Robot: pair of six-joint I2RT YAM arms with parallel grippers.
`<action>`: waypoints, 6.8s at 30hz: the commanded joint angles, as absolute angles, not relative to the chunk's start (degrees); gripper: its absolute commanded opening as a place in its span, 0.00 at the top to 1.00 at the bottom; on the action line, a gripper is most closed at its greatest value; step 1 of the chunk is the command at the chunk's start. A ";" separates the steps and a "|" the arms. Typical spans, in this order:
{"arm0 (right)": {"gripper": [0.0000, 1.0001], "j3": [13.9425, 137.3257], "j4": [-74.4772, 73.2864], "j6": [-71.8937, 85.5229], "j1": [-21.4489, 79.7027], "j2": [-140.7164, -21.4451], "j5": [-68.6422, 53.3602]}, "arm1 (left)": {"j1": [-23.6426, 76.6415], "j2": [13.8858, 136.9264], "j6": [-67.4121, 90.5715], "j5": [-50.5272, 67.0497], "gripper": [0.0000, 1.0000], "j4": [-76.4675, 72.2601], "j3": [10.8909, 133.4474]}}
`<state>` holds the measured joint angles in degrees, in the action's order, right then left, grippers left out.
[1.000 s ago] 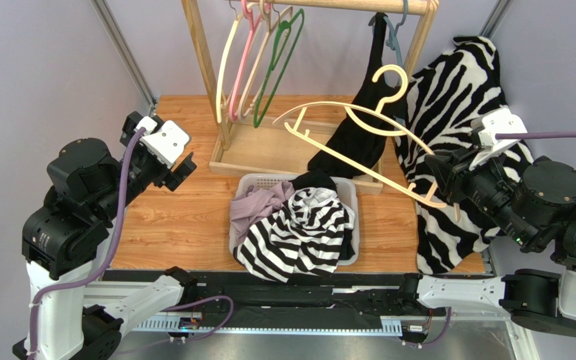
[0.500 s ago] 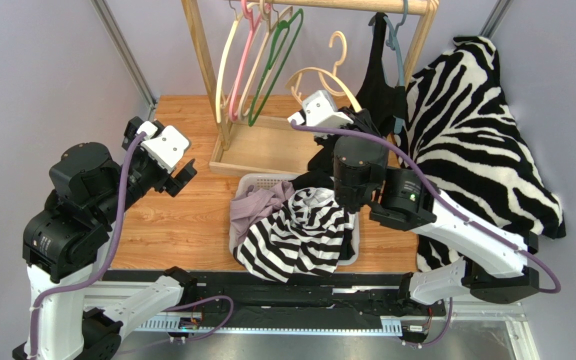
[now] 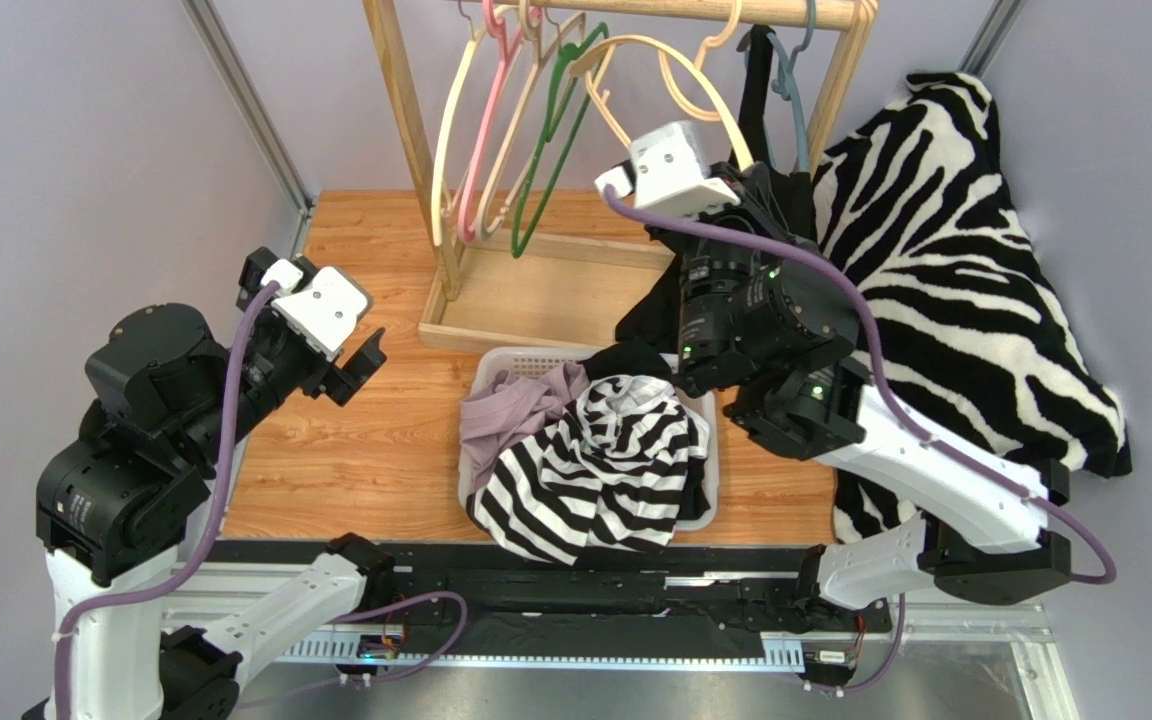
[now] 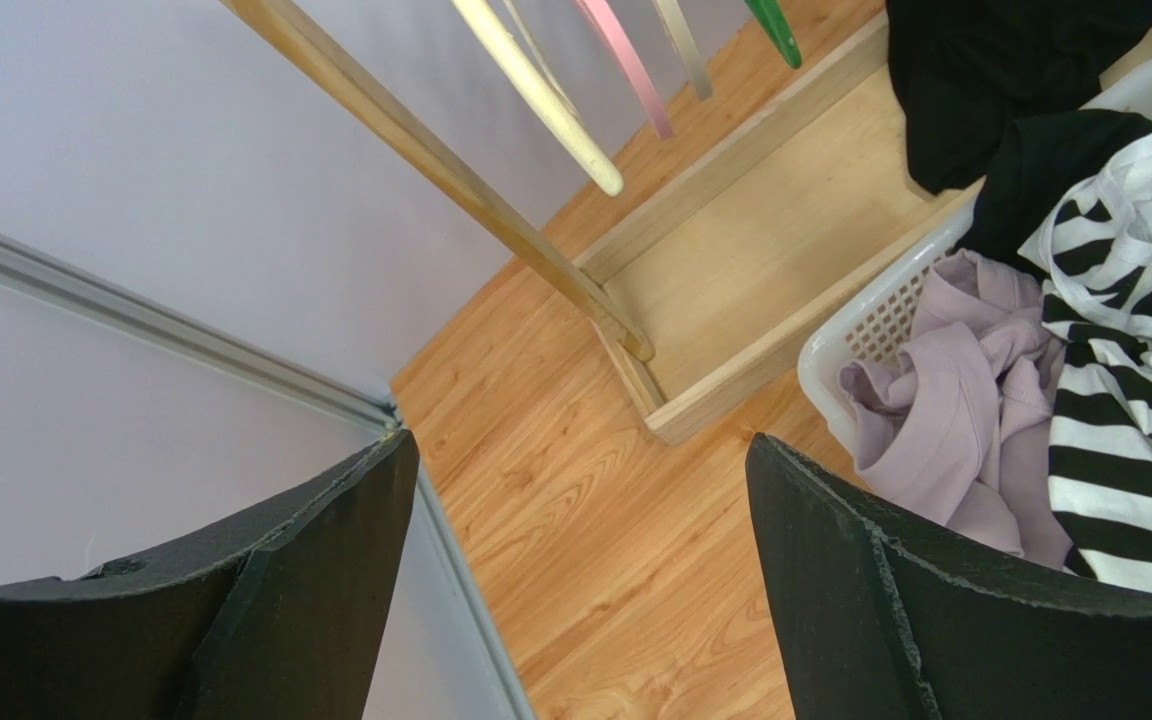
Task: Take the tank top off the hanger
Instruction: Place the hanger at the clothesline, then pick up the hanger from the clothesline.
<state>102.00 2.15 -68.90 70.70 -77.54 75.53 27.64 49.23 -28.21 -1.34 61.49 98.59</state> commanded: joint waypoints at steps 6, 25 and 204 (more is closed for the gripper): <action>1.00 102.74 27.24 -95.71 69.08 -84.81 71.11 | 27.42 47.20 -26.63 -0.35 0.11 59.24 96.77; 1.00 88.43 40.40 -106.17 61.00 -82.35 67.07 | 27.42 46.67 -25.05 1.93 0.10 59.33 95.01; 1.00 97.21 -39.45 -6.15 29.88 -61.19 9.94 | 25.40 49.75 -19.42 8.17 0.02 58.97 95.44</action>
<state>99.20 -42.48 -4.54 29.56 -68.12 17.34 25.71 49.32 -20.62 8.78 60.40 93.69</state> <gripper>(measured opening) 0.166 0.972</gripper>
